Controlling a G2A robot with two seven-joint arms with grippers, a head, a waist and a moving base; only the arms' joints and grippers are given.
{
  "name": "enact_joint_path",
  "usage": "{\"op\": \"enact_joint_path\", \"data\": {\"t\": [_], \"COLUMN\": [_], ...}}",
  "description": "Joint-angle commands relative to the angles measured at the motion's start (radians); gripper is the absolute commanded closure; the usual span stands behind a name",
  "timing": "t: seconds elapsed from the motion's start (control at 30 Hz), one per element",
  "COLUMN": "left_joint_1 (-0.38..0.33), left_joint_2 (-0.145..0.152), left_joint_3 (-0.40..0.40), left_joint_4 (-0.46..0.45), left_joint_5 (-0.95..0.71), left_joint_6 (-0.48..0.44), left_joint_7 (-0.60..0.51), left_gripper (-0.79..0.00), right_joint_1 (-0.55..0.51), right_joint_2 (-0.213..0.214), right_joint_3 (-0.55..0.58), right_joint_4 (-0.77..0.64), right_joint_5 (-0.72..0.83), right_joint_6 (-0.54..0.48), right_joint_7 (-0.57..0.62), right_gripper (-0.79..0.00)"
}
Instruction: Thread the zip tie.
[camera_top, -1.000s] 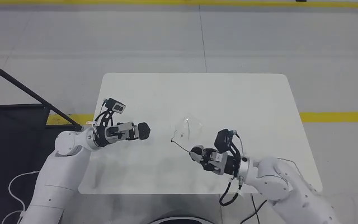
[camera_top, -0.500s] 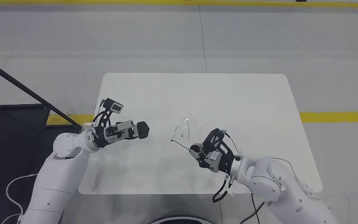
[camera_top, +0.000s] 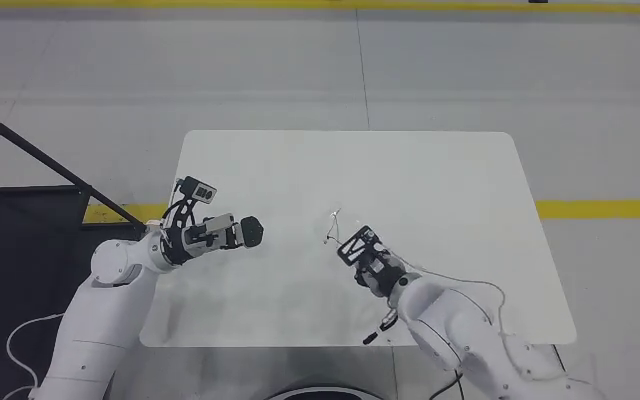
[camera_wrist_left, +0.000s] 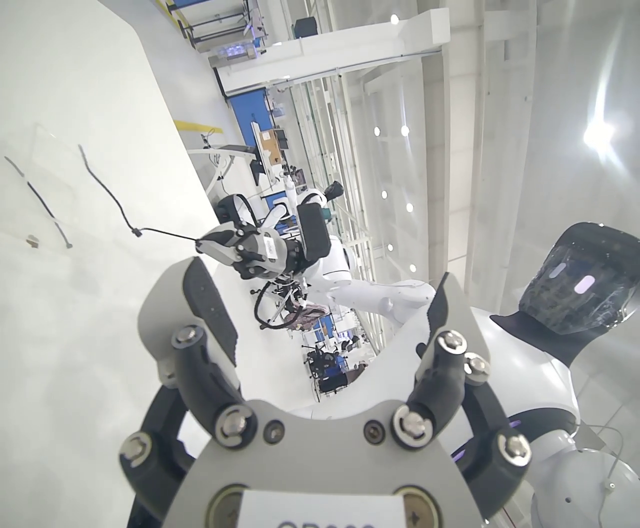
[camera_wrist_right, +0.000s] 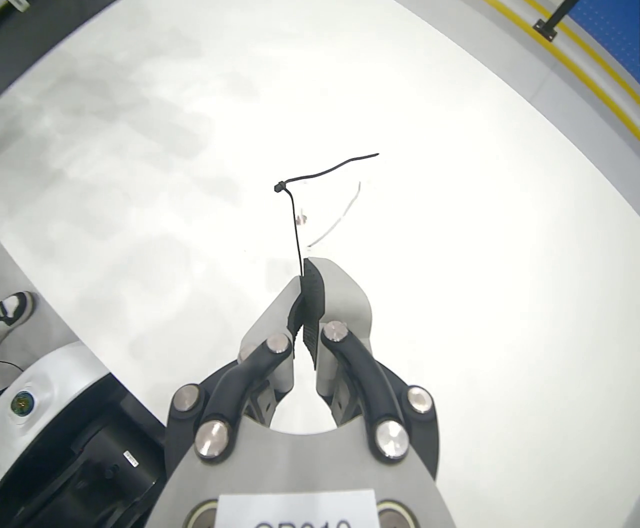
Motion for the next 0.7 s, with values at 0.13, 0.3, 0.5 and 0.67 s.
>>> {"op": "enact_joint_path", "data": {"t": [0.13, 0.3, 0.5, 0.67], "left_joint_1": [0.0, 0.0, 0.0, 0.0], "left_joint_2": [0.0, 0.0, 0.0, 0.0], "left_joint_3": [0.0, 0.0, 0.0, 0.0], "left_joint_4": [0.0, 0.0, 0.0, 0.0], "left_joint_5": [0.0, 0.0, 0.0, 0.0], "left_joint_6": [0.0, 0.0, 0.0, 0.0], "left_joint_7": [0.0, 0.0, 0.0, 0.0], "left_gripper": [-0.785, -0.785, -0.785, -0.785], "right_joint_1": [0.086, 0.155, 0.221, 0.256], "right_joint_2": [-0.048, -0.093, -0.143, -0.179], "right_joint_3": [-0.078, -0.124, -0.163, -0.184], "right_joint_4": [0.036, 0.087, 0.149, 0.186], "right_joint_5": [-0.092, -0.088, -0.095, -0.13], "right_joint_6": [0.059, 0.055, 0.074, 0.116], "right_joint_7": [0.174, 0.236, 0.3, 0.348], "right_gripper": [0.0, 0.0, 0.0, 0.0]}}
